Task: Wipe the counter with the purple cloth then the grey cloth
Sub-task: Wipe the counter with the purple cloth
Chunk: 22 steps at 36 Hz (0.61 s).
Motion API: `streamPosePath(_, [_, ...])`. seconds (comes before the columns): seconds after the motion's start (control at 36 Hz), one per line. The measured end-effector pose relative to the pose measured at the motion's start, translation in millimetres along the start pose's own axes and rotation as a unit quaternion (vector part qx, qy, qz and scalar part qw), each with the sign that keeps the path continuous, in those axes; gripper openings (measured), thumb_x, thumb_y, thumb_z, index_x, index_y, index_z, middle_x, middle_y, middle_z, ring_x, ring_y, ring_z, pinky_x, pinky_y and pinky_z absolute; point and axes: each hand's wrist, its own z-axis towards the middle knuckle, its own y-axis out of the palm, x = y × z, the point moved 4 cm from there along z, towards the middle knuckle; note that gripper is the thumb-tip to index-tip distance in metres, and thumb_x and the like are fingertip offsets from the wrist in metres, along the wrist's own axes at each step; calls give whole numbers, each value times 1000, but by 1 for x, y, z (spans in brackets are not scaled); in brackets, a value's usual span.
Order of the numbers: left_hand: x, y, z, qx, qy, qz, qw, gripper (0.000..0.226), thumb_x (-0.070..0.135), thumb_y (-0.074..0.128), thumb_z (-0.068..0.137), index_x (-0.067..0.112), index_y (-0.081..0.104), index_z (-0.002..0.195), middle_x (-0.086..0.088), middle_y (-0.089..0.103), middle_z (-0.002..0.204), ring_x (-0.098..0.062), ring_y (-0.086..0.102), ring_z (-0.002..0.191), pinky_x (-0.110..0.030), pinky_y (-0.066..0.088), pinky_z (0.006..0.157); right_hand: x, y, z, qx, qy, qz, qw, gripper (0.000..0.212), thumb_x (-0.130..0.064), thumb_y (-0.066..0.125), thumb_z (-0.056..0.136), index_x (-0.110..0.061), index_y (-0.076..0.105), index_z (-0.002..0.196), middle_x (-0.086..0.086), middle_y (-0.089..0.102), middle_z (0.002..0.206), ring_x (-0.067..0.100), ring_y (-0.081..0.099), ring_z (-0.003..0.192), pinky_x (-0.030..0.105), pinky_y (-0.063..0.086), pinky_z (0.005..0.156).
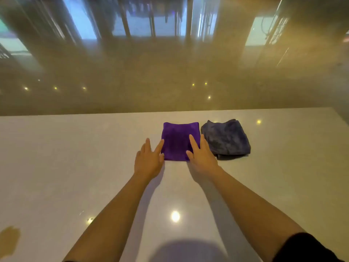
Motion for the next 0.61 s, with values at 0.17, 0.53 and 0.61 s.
streamPosePath(0.17, [10, 13, 32, -9, 22, 20, 1000, 50, 33, 27, 98, 26, 15, 145, -19, 23, 149, -35, 38, 129, -43, 41, 100, 7, 5, 27, -31, 10, -9, 999, 51, -29, 22, 101, -23, 1, 148, 20, 0, 156, 35, 14, 142, 43, 31, 110])
streamPosePath(0.53, [24, 20, 63, 35, -36, -108, 993, 45, 43, 35, 95, 7, 46, 120, -15, 54, 118, -24, 53, 93, -33, 42, 75, 4, 4, 62, 46, 128, 163, 977, 48, -4, 48, 91, -12, 30, 135, 22, 37, 133, 36, 50, 110, 40, 47, 90])
streamPosePath(0.61, [25, 17, 65, -13, -32, -115, 993, 39, 19, 36, 96, 11, 38, 134, -17, 47, 129, -30, 52, 107, -29, 40, 82, 4, 3, 65, 42, 124, 189, 973, 45, 0, 47, 90, -12, 35, 132, 22, 44, 128, 36, 54, 103, 35, 45, 78])
